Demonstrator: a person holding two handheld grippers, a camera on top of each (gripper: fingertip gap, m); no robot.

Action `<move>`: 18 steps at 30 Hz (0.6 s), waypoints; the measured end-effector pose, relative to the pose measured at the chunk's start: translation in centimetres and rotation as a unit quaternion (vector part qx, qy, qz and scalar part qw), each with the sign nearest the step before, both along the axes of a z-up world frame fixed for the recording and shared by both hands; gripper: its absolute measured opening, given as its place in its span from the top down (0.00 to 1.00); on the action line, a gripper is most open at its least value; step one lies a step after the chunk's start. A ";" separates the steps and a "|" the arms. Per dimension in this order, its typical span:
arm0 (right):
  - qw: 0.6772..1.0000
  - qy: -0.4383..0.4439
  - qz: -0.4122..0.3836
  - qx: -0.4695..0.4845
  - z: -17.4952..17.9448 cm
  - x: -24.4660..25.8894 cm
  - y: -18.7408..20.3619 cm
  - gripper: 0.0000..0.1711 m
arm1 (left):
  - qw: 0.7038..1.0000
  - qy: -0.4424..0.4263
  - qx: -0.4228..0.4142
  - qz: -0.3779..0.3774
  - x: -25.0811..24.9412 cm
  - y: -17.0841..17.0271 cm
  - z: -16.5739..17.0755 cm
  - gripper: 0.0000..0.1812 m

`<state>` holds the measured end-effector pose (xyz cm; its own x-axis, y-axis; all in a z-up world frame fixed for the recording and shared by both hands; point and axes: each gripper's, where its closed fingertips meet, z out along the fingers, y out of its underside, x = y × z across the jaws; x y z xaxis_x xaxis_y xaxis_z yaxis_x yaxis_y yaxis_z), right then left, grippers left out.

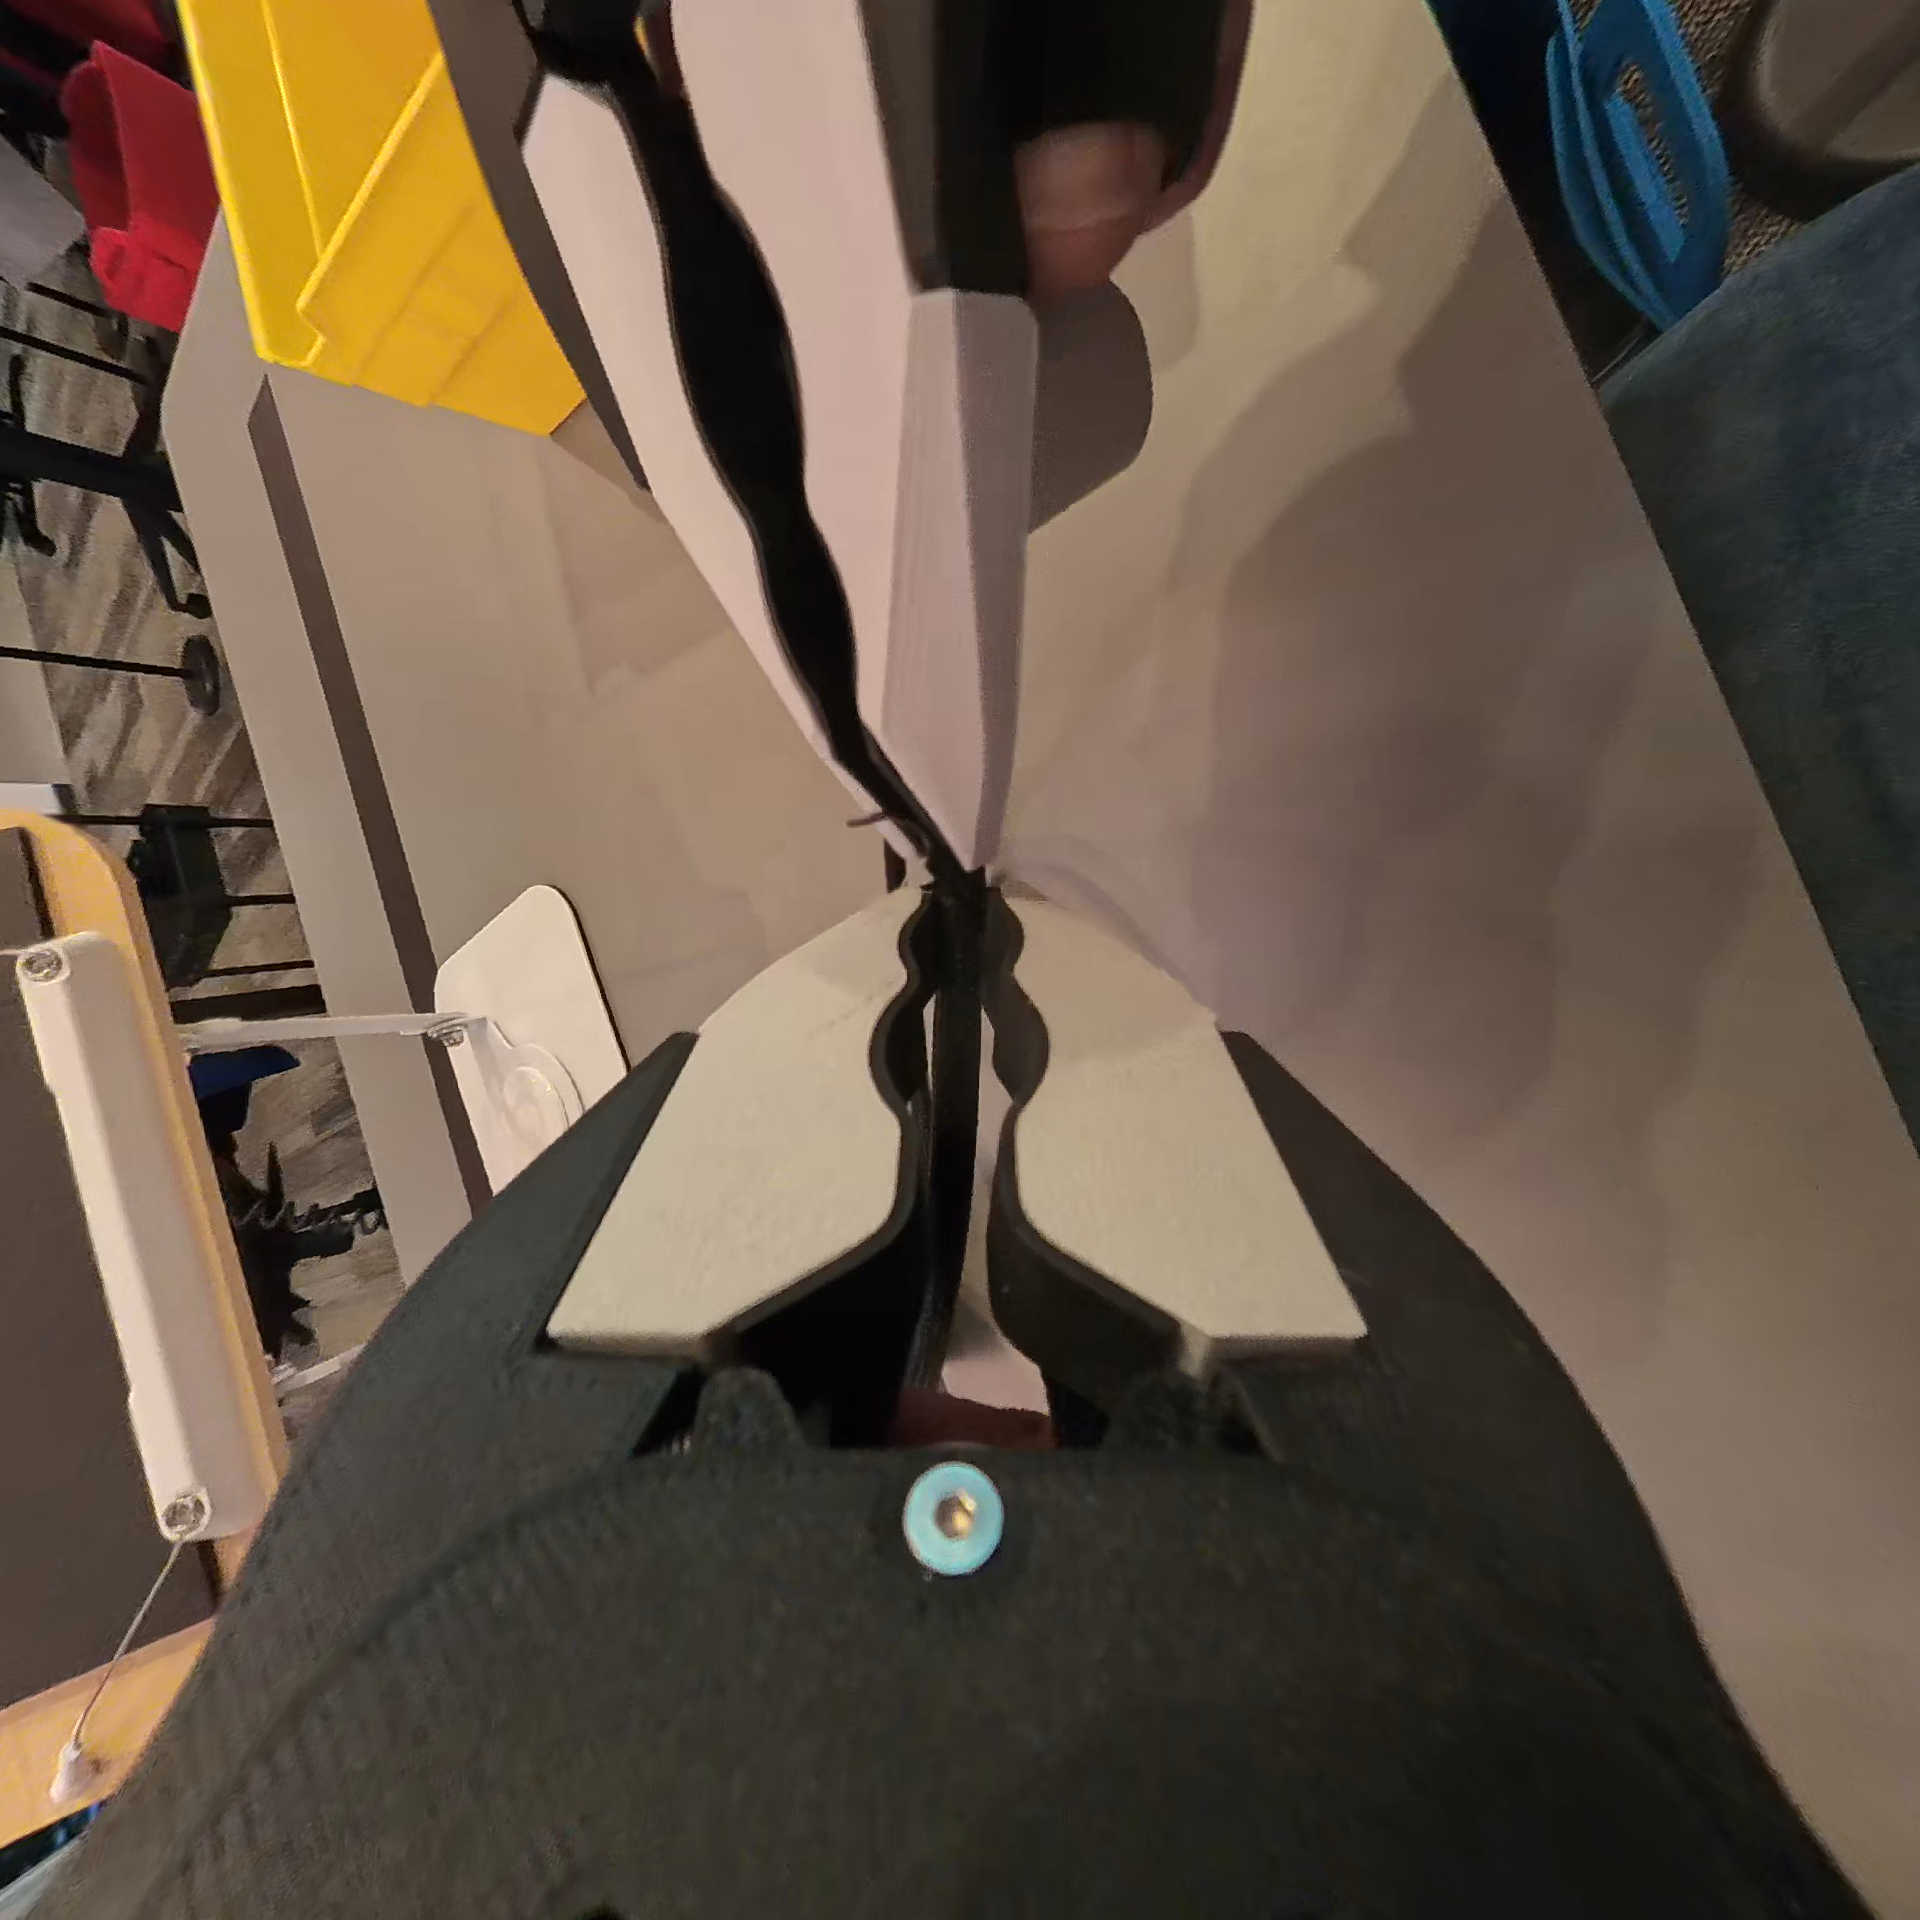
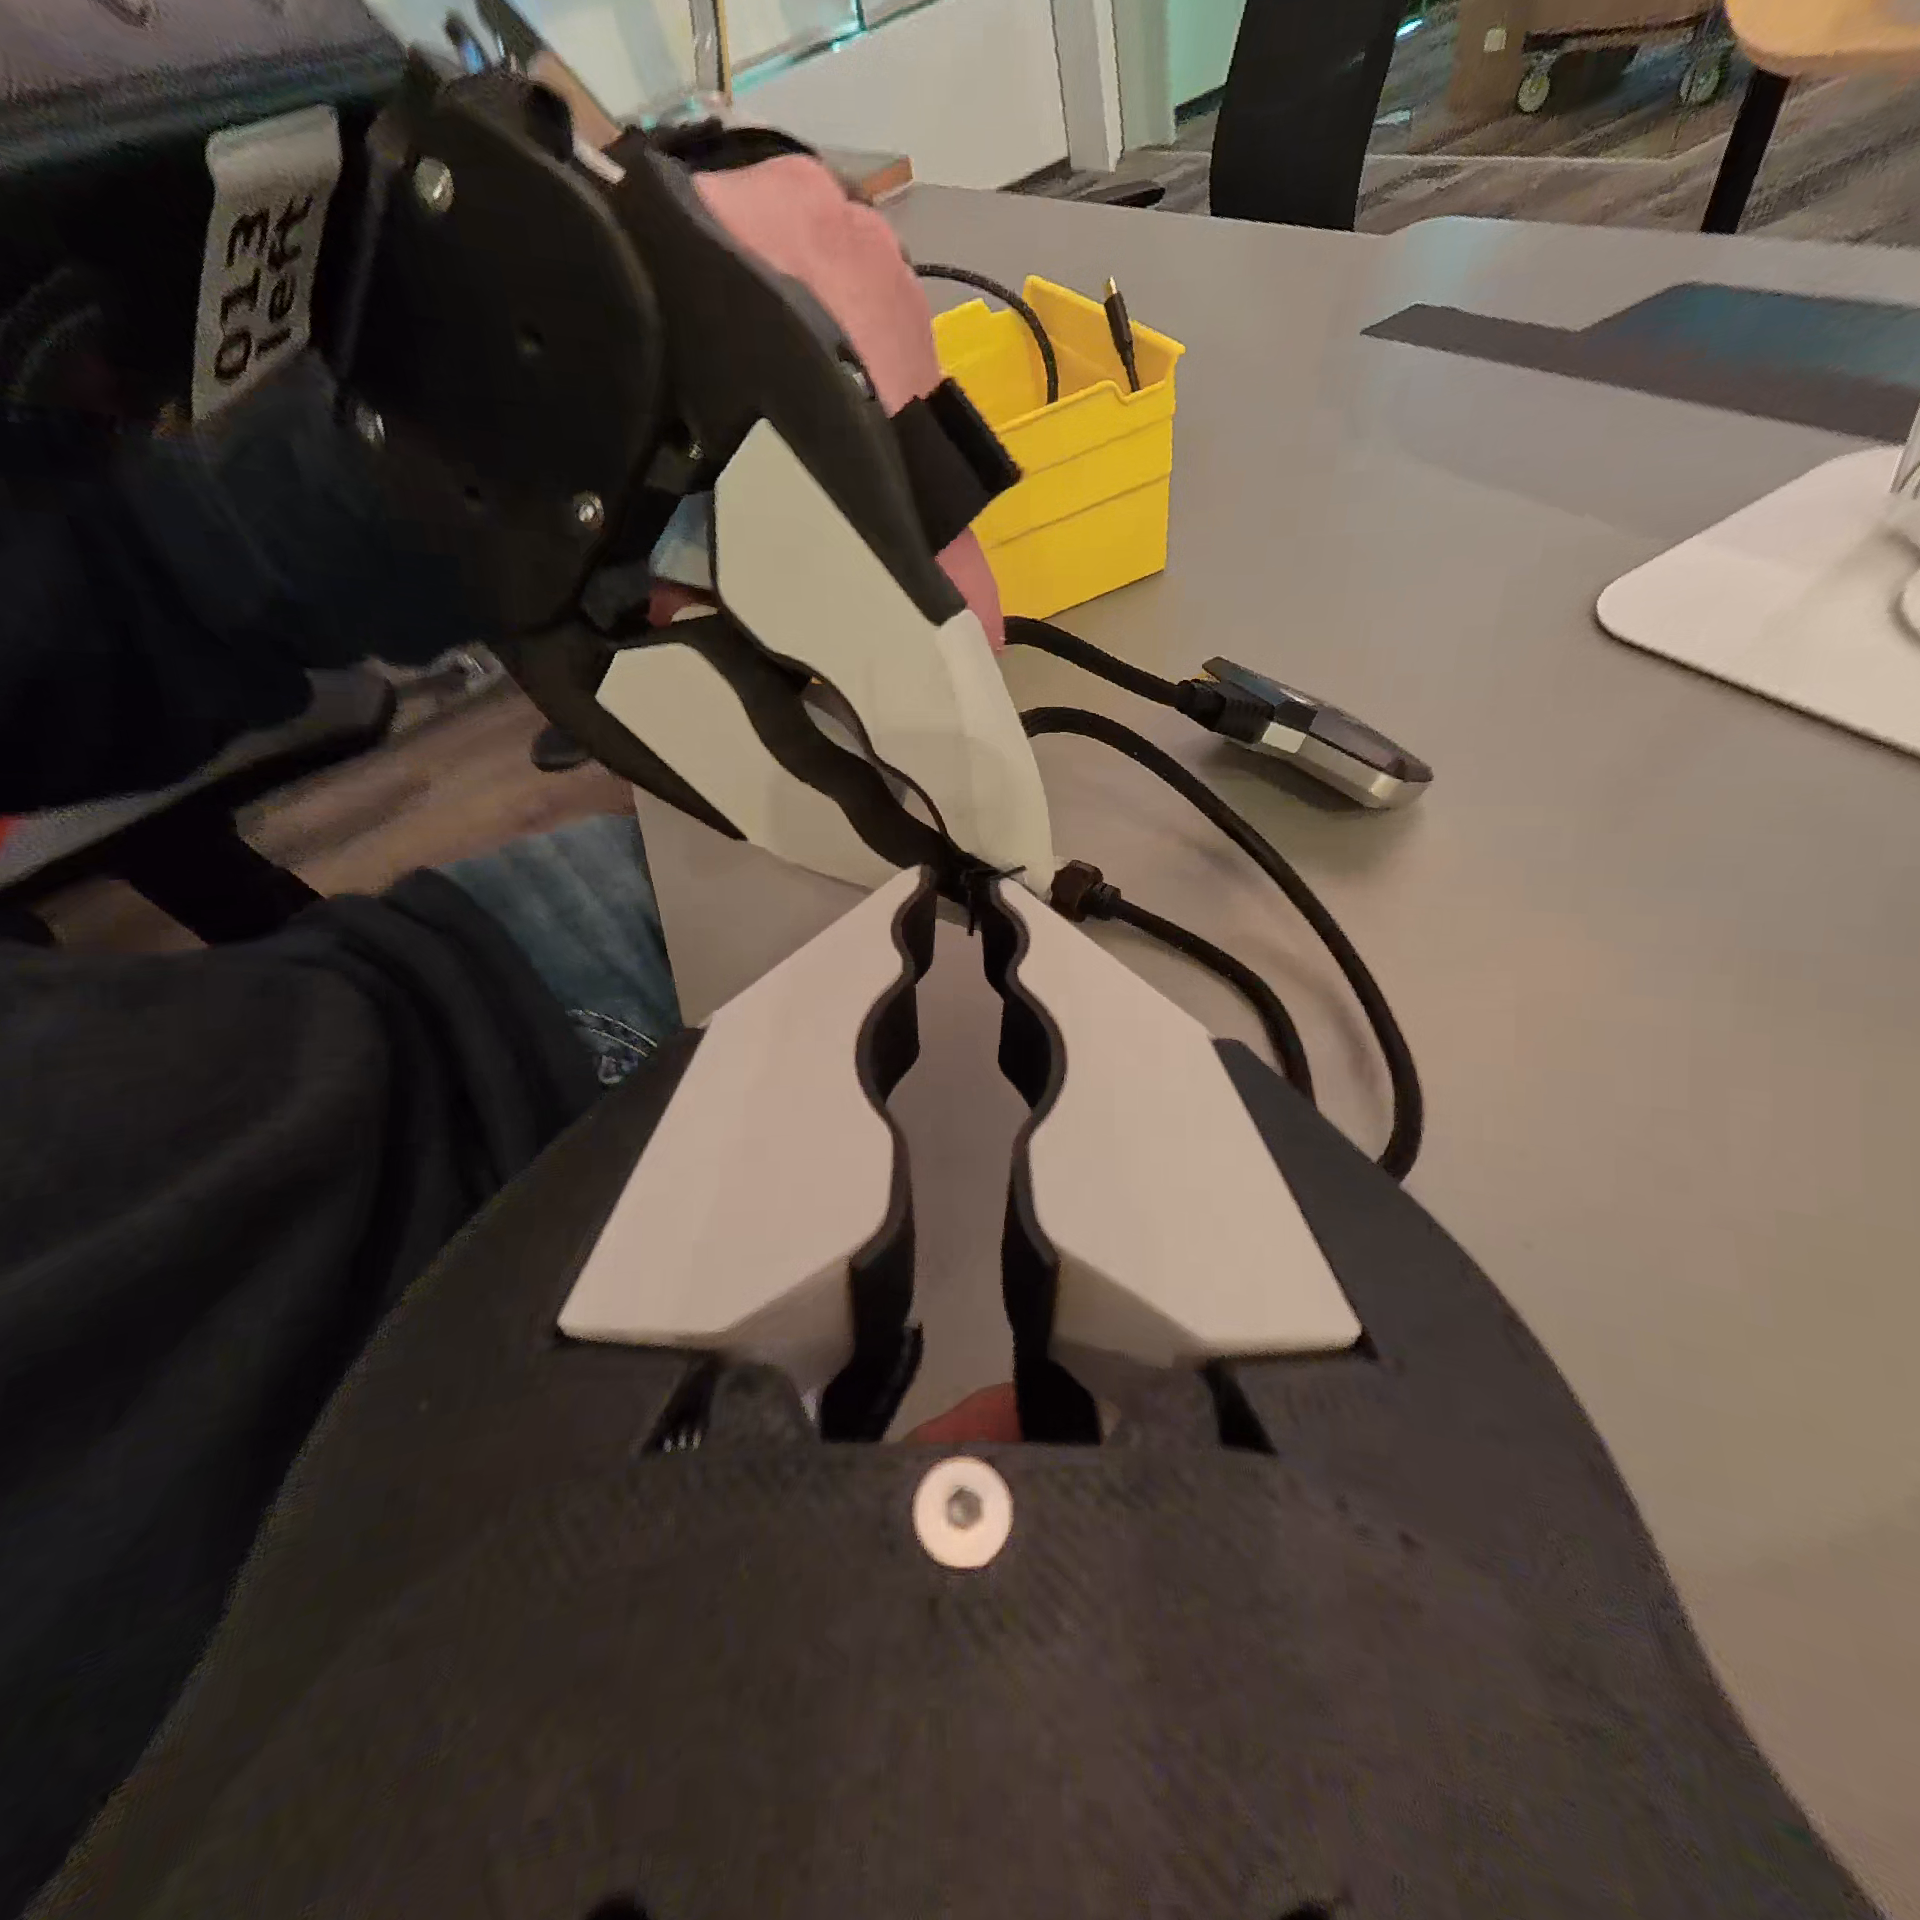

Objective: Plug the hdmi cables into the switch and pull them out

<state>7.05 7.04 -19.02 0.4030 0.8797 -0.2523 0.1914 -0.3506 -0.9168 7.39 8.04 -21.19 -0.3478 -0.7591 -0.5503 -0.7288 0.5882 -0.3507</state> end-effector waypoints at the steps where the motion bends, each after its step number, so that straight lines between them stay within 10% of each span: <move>1: 1.000 0.013 -0.003 -0.013 0.0 0.1 0.1 0.98 | 1.000 0.000 0.005 0.002 0.1 0.1 0.0 0.96; 9: 0.999 0.043 -0.006 -0.027 0.1 0.1 0.2 1.00 | 0.999 0.001 0.032 0.011 0.2 0.3 0.1 0.96; 18: 0.938 -0.186 0.088 0.279 0.2 -0.5 -1.3 1.00 | 0.996 0.030 -0.072 -0.043 -0.5 -1.6 0.1 0.96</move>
<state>6.53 5.69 -18.78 0.2087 0.8943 0.3959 0.5450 0.2298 -0.8063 6.91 6.47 -21.08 -0.4434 -0.7950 -0.4140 -0.7008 0.5955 -0.3929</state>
